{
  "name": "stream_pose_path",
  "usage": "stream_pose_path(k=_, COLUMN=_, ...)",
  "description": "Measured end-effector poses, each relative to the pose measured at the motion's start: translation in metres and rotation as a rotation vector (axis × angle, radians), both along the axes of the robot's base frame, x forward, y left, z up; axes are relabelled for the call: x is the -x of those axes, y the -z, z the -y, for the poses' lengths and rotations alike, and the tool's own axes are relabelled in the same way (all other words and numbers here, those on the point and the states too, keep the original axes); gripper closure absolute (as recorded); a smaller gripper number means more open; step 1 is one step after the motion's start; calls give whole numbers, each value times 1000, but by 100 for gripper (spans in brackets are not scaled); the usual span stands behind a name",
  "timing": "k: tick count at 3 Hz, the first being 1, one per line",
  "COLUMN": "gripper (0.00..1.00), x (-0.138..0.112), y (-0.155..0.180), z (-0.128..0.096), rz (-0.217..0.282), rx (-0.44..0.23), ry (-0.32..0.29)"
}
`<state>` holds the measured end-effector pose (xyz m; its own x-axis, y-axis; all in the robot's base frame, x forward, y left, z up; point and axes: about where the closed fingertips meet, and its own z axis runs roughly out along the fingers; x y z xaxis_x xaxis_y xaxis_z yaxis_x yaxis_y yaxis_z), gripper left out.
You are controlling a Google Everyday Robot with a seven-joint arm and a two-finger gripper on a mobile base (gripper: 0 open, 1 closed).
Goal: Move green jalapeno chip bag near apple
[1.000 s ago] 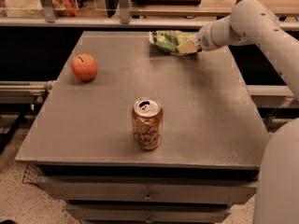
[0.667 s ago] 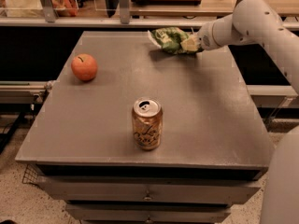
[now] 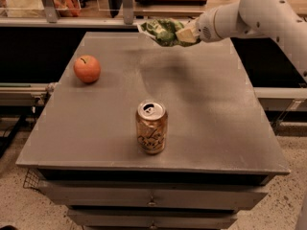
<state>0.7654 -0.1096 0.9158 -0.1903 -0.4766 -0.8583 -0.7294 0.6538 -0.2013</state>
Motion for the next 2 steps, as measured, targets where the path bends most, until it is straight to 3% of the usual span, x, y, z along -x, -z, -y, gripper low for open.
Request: stream_pose_path(k=2, gripper=100, x=23, y=5, z=-89, rz=29, rx=4, ry=-164)
